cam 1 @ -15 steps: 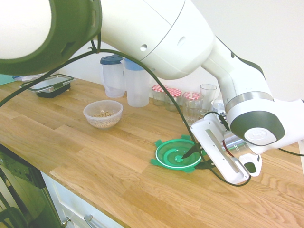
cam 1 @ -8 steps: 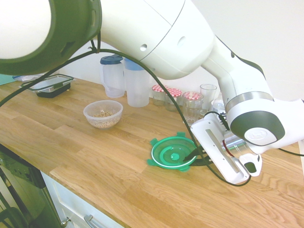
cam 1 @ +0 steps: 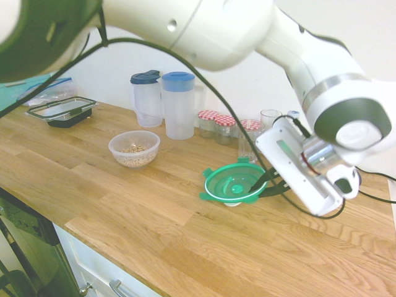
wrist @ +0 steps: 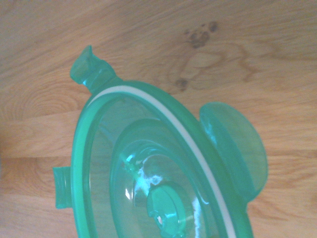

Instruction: Cover the lid of food container

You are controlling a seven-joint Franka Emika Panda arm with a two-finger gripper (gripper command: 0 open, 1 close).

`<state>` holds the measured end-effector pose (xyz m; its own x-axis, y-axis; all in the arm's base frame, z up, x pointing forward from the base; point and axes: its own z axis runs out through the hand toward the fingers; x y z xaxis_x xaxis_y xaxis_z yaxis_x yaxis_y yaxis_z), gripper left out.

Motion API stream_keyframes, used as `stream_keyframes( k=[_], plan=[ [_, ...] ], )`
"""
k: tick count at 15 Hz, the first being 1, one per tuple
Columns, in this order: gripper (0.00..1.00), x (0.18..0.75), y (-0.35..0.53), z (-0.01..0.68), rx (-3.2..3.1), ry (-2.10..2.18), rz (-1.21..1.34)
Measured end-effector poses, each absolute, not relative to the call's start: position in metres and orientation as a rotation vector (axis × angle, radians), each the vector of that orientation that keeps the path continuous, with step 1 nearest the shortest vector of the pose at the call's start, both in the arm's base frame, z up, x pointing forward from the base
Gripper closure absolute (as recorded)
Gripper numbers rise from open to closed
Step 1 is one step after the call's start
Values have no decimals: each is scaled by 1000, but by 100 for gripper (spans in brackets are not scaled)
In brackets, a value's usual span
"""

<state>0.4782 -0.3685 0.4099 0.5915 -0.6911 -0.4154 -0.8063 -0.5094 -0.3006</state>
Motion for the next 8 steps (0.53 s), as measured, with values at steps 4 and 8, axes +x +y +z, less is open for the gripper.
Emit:
stream_keyframes(
  k=[4,8],
  plan=[
    [100,484,-348,512,-2659,1222,325],
    [100,498,-302,567,-2958,1221,246]
  ],
)
